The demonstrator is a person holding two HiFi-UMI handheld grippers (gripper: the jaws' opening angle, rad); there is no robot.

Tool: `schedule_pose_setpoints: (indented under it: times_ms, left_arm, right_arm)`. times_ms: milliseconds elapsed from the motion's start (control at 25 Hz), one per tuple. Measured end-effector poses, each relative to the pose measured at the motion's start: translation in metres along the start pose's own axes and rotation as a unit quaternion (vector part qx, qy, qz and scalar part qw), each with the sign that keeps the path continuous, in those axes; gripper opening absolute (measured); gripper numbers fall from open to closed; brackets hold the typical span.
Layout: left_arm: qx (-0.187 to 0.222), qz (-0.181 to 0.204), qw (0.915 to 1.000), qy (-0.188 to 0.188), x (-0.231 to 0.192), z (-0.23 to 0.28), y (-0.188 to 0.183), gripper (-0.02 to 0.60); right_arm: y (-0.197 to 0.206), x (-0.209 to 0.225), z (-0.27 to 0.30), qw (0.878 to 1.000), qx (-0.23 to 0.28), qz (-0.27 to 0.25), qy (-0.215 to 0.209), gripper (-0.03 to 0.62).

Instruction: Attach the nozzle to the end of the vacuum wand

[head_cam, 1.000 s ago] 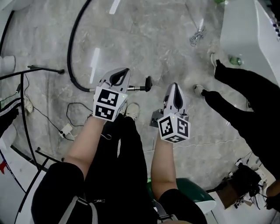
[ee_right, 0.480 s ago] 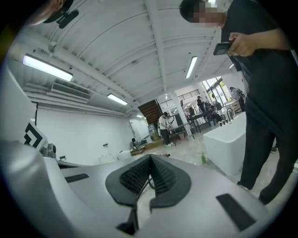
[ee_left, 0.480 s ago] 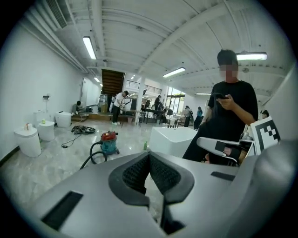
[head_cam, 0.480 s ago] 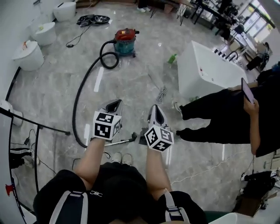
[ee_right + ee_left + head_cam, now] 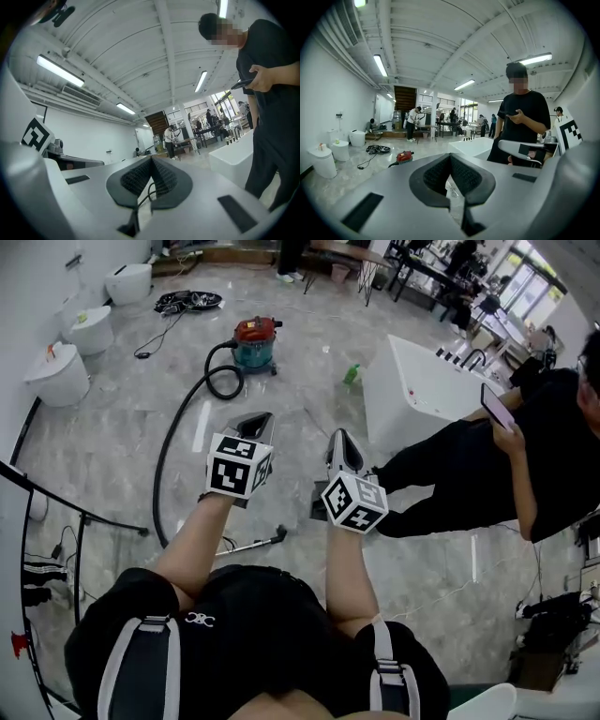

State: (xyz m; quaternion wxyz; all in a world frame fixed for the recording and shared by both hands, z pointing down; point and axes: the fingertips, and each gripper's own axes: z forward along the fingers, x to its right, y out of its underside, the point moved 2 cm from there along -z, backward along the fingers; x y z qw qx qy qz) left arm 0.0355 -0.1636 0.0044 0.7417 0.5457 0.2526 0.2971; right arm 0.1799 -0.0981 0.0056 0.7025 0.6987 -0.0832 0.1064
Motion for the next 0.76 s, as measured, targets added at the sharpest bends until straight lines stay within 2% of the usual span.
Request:
schedule_pose_setpoints:
  times_ms: [240, 520, 760]
  left_arm:
    - [0.009, -0.003, 0.9999, 0.013, 0.009, 0.01, -0.009, 0.009]
    - [0.004, 0.011, 0.9998, 0.015, 0.027, 0.023, -0.02, 0.009]
    - [0.001, 0.003, 0.9997, 0.025, 0.034, 0.033, -0.009, 0.009]
  right_arm:
    - [-0.008, 0.004, 0.0, 1.0, 0.009, -0.01, -0.004, 0.014]
    - [-0.026, 0.017, 0.003, 1.0, 0.014, -0.01, -0.006, 0.014]
    - [-0.018, 0.025, 0.006, 1.0, 0.012, -0.011, -0.005, 0.014]
